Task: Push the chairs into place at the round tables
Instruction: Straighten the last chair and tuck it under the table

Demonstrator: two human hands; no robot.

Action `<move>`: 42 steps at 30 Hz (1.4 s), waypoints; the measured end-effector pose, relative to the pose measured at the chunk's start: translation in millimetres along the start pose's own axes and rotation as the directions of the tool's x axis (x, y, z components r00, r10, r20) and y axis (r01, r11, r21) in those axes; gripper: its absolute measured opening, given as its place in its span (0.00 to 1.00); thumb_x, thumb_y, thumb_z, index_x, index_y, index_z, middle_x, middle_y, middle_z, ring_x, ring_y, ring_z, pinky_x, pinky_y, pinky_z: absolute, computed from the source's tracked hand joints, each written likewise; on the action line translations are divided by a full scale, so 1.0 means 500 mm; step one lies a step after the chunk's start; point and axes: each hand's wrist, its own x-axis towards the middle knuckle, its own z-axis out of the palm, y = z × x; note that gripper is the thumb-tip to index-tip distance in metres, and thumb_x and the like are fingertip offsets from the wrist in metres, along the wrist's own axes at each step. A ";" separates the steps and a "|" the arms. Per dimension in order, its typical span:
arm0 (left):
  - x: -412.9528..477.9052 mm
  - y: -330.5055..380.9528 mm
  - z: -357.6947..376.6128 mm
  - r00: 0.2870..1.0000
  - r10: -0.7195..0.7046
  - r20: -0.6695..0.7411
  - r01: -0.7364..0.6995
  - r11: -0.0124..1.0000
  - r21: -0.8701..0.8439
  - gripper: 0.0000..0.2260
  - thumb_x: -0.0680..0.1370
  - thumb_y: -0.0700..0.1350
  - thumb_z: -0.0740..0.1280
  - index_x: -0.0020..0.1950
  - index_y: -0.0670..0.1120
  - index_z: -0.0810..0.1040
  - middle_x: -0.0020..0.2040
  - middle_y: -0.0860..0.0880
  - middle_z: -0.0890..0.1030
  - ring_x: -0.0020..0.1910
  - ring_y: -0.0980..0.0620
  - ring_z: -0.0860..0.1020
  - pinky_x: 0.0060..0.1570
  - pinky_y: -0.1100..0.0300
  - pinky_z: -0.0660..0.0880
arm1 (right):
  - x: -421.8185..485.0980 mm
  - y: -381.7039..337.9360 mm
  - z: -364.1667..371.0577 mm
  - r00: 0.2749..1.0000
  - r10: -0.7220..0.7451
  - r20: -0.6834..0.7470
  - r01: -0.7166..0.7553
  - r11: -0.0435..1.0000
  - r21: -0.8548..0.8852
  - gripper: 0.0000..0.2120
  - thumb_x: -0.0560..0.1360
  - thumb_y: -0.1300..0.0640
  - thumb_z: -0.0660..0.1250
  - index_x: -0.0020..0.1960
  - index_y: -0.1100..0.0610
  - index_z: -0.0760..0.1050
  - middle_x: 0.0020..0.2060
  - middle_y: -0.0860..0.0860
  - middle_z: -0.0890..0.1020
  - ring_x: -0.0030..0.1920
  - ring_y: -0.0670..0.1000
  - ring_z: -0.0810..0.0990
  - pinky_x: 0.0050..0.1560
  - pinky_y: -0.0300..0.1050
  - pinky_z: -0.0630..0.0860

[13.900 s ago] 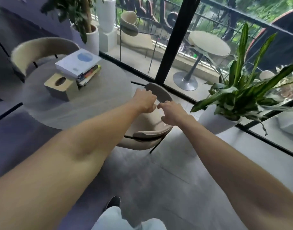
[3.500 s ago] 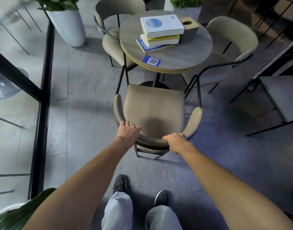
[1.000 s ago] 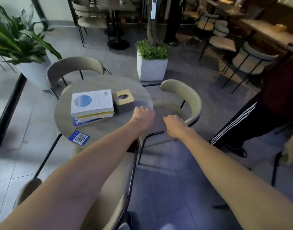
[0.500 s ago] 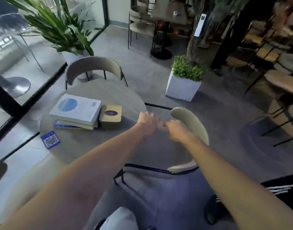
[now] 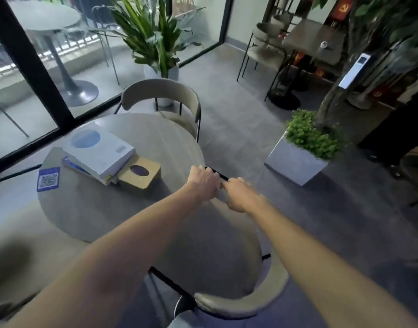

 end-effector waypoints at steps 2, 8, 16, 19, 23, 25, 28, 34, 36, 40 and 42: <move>0.017 0.011 -0.004 0.999 -0.052 -0.001 0.052 0.999 0.004 0.17 0.76 0.51 0.61 0.64 0.54 0.76 0.61 0.50 0.79 0.59 0.46 0.77 0.52 0.54 0.71 | 0.017 0.033 -0.003 0.999 -0.043 0.024 0.044 0.998 -0.034 0.24 0.75 0.61 0.62 0.69 0.50 0.71 0.61 0.54 0.75 0.64 0.59 0.72 0.60 0.53 0.71; 0.035 0.041 0.003 0.958 -0.287 -0.017 0.286 0.957 -0.046 0.13 0.78 0.49 0.62 0.61 0.52 0.77 0.59 0.48 0.79 0.59 0.44 0.77 0.53 0.55 0.70 | 0.080 0.126 -0.005 0.974 -0.223 0.041 0.227 0.964 -0.137 0.21 0.75 0.60 0.62 0.68 0.52 0.71 0.60 0.55 0.75 0.63 0.60 0.72 0.60 0.54 0.71; 0.005 0.170 0.036 0.767 -0.637 0.081 0.642 0.758 -0.118 0.15 0.76 0.46 0.62 0.60 0.51 0.79 0.57 0.47 0.80 0.57 0.43 0.78 0.49 0.54 0.69 | 0.129 0.232 0.014 0.849 -0.519 0.104 0.528 0.815 -0.240 0.22 0.75 0.58 0.63 0.69 0.52 0.69 0.63 0.56 0.75 0.64 0.60 0.71 0.62 0.56 0.70; -0.011 0.249 0.038 0.694 -0.708 0.128 0.720 0.686 -0.106 0.14 0.78 0.46 0.61 0.62 0.51 0.78 0.58 0.46 0.79 0.58 0.43 0.78 0.53 0.52 0.70 | 0.110 0.268 0.021 0.791 -0.591 0.154 0.609 0.744 -0.273 0.25 0.75 0.59 0.64 0.71 0.51 0.68 0.64 0.56 0.74 0.65 0.60 0.71 0.63 0.56 0.71; -0.027 0.305 0.043 0.629 -0.761 0.159 0.777 0.621 -0.104 0.14 0.78 0.48 0.62 0.63 0.50 0.77 0.59 0.46 0.79 0.58 0.42 0.77 0.54 0.52 0.70 | 0.099 0.296 0.026 0.755 -0.634 0.169 0.651 0.695 -0.303 0.24 0.75 0.61 0.62 0.71 0.51 0.68 0.64 0.56 0.74 0.64 0.60 0.71 0.62 0.56 0.70; -0.036 0.329 0.046 0.597 -0.779 0.192 0.801 0.590 -0.102 0.15 0.78 0.49 0.63 0.63 0.49 0.77 0.60 0.46 0.79 0.58 0.43 0.77 0.55 0.51 0.70 | 0.093 0.306 0.029 0.737 -0.656 0.164 0.670 0.677 -0.305 0.25 0.75 0.61 0.62 0.72 0.51 0.68 0.65 0.56 0.74 0.64 0.60 0.72 0.61 0.55 0.70; -0.047 0.377 0.054 0.549 -0.811 0.201 0.836 0.537 -0.115 0.16 0.78 0.49 0.63 0.65 0.48 0.76 0.62 0.45 0.78 0.60 0.42 0.76 0.56 0.50 0.71 | 0.088 0.327 0.046 0.705 -0.689 0.169 0.700 0.637 -0.321 0.26 0.75 0.61 0.62 0.73 0.51 0.67 0.65 0.55 0.74 0.64 0.60 0.72 0.60 0.54 0.71; -0.078 0.540 0.092 0.439 -0.858 0.266 0.897 0.400 -0.187 0.12 0.79 0.47 0.60 0.60 0.46 0.75 0.57 0.44 0.79 0.55 0.43 0.78 0.54 0.48 0.72 | 0.060 0.380 0.131 0.589 -0.752 0.297 0.799 0.484 -0.358 0.25 0.74 0.59 0.62 0.70 0.51 0.69 0.63 0.56 0.75 0.64 0.62 0.73 0.59 0.57 0.73; -0.083 0.597 0.110 0.394 -0.870 0.295 0.916 0.347 -0.202 0.11 0.79 0.47 0.60 0.59 0.47 0.75 0.56 0.44 0.79 0.55 0.42 0.78 0.52 0.48 0.72 | 0.046 0.405 0.173 0.552 -0.762 0.338 0.823 0.433 -0.367 0.24 0.72 0.60 0.59 0.67 0.49 0.69 0.62 0.54 0.75 0.62 0.62 0.72 0.59 0.60 0.73; -0.076 0.697 0.143 0.351 -0.846 0.401 0.936 0.308 -0.170 0.11 0.79 0.48 0.59 0.59 0.47 0.74 0.57 0.44 0.78 0.55 0.42 0.77 0.50 0.49 0.71 | 0.017 0.465 0.257 0.463 -0.774 0.431 0.870 0.304 -0.390 0.23 0.75 0.61 0.60 0.69 0.52 0.69 0.61 0.56 0.75 0.64 0.61 0.72 0.62 0.58 0.70; -0.071 0.737 0.162 0.338 -0.820 0.462 0.941 0.296 -0.162 0.11 0.80 0.48 0.58 0.60 0.47 0.73 0.57 0.45 0.77 0.56 0.42 0.76 0.50 0.50 0.70 | 0.007 0.491 0.297 0.436 -0.782 0.445 0.880 0.267 -0.393 0.22 0.76 0.60 0.61 0.69 0.53 0.70 0.61 0.56 0.75 0.64 0.61 0.72 0.62 0.57 0.70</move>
